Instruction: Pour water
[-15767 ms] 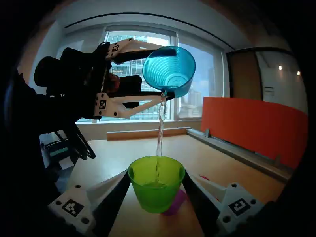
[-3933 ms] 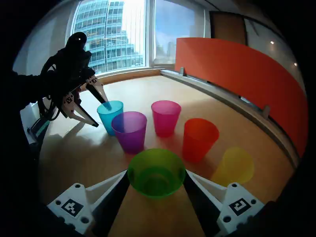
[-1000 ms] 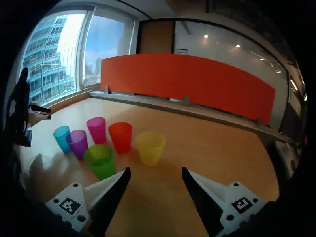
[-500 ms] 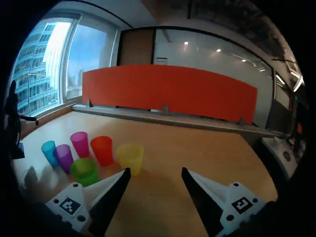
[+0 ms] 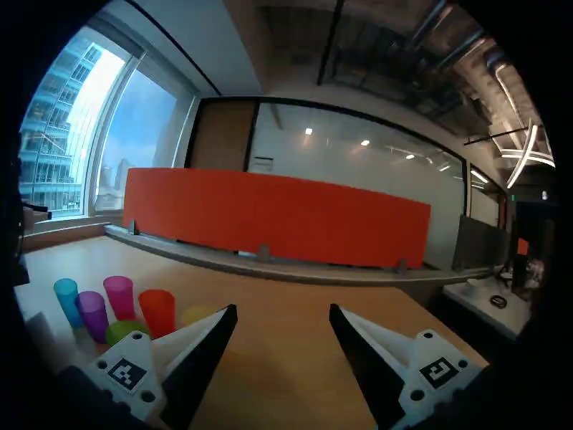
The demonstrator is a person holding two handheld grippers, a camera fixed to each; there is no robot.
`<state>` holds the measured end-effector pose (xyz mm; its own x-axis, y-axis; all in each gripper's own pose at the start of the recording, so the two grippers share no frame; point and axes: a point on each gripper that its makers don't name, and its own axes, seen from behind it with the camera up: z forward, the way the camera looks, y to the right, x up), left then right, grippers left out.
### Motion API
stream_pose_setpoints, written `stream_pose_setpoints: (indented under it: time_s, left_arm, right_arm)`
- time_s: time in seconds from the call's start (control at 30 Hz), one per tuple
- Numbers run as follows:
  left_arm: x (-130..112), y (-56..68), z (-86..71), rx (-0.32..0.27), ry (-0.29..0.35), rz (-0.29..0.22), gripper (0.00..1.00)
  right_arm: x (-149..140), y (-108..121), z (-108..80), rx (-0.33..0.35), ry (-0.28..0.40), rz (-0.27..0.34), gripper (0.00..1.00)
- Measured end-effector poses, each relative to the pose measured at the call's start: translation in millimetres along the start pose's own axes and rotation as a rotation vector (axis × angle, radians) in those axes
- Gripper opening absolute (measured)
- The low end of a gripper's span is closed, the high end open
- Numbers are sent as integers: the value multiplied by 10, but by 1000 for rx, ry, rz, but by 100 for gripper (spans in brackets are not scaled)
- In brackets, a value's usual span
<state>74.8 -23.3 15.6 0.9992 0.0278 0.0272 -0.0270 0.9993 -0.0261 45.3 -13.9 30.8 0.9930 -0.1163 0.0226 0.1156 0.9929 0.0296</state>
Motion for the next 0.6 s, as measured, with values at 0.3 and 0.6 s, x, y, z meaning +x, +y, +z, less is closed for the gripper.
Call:
stream_pose_setpoints:
  time_s: [0.3,0.6]
  left_arm:
    - [142,31,-50,13,86,-15,87]
    - [13,3,-64,29,72,-26,87]
  right_arm:
    - [68,115,-45,-38,32,30,100]
    - [180,260,-125,-74,75,62,100]
